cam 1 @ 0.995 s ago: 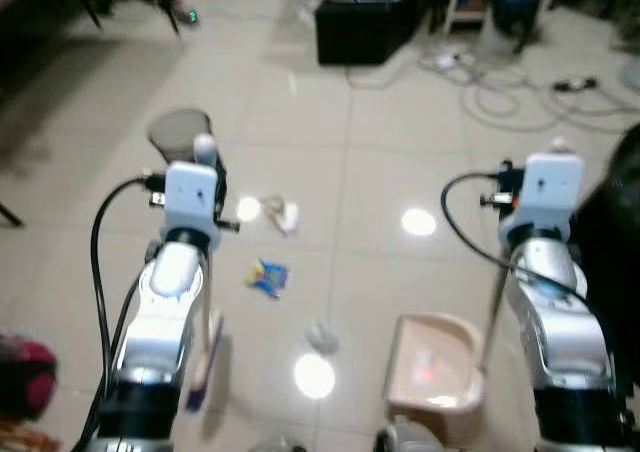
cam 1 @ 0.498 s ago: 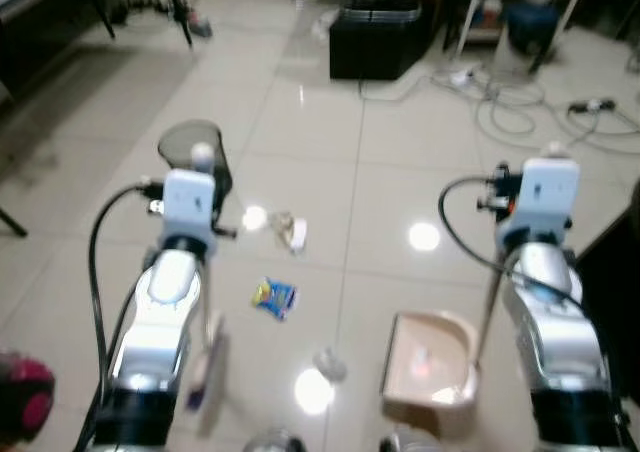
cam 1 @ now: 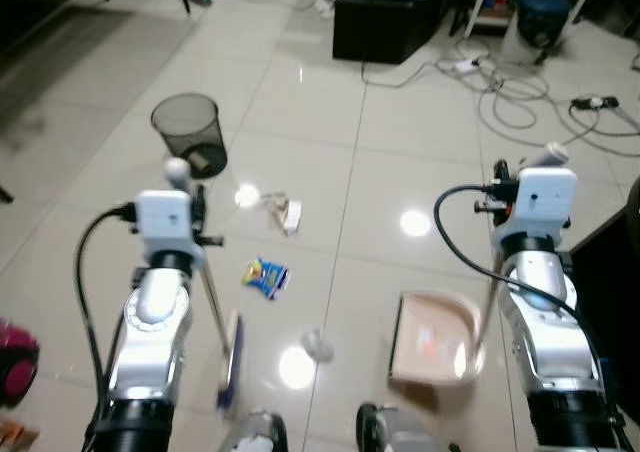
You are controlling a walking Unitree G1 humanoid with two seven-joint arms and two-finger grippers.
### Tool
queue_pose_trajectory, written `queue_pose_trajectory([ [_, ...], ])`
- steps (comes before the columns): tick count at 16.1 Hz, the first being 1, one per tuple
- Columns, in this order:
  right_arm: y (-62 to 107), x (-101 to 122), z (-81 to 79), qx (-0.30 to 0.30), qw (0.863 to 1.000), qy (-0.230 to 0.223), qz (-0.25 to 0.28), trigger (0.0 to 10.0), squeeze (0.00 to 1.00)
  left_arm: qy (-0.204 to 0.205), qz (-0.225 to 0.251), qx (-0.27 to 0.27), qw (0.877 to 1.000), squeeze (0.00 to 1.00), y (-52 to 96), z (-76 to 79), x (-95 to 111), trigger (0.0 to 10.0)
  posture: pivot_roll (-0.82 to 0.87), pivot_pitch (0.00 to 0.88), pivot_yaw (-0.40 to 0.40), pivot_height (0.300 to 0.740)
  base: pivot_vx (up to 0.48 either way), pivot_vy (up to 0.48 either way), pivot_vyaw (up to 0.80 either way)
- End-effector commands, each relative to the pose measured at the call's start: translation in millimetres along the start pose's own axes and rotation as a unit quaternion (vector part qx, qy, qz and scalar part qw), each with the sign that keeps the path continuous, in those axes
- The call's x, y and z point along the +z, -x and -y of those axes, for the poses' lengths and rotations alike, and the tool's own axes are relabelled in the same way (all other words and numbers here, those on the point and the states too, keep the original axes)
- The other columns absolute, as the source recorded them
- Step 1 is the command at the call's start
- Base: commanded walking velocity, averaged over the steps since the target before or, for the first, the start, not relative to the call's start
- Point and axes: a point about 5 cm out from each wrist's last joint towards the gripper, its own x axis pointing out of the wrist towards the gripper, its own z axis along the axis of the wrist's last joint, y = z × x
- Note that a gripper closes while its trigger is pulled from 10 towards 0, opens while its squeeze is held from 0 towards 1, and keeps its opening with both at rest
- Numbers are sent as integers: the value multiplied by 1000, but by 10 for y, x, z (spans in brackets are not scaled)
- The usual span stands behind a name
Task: Sweep floor
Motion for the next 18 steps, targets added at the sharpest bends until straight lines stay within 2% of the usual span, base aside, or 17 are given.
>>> queue_pose_trajectory([
  [1, 0, -14, 11, 5, 1000, 10, 4, 10000, 0, 7, 24, 4, 1000, 0, -36, -7, 81, 10000, -104, 240, -22, 740, 0, 0, 0],
  [4, -5, -35, 85, 17, 999, 39, -12, 10000, 0, 19, 37, 0, 999, 0, -96, 110, 126, 10000, -149, 270, -62, 740, 0, 0, 0],
  [8, 33, -6, 104, 8, 999, 53, -11, 10000, 0, 22, 38, -15, 999, 0, -42, 172, 91, 10000, -166, 245, -32, 740, 0, 0, 0],
  [11, 85, -50, 119, 4, 998, 58, -20, 10000, 0, 17, 38, -18, 999, 0, -60, 158, 87, 10000, -159, 228, -12, 740, 0, 0, 0],
  [14, 48, -14, 68, -2, 999, 48, -11, 10000, 0, -2, 41, -24, 999, 0, -156, 151, 113, 10000, -139, 265, -2, 740, 0, 0, 0],
  [16, 48, -9, 52, -6, 999, 45, -2, 10000, 0, -9, 39, -15, 999, 0, -185, 115, 112, 10000, -112, 255, 15, 740, 0, 0, 0],
  [18, 73, -45, 54, -30, 999, 40, 2, 10000, 0, -20, 31, -10, 999, 0, -180, 35, 58, 10000, -86, 287, 22, 740, 0, 0, 0],
])
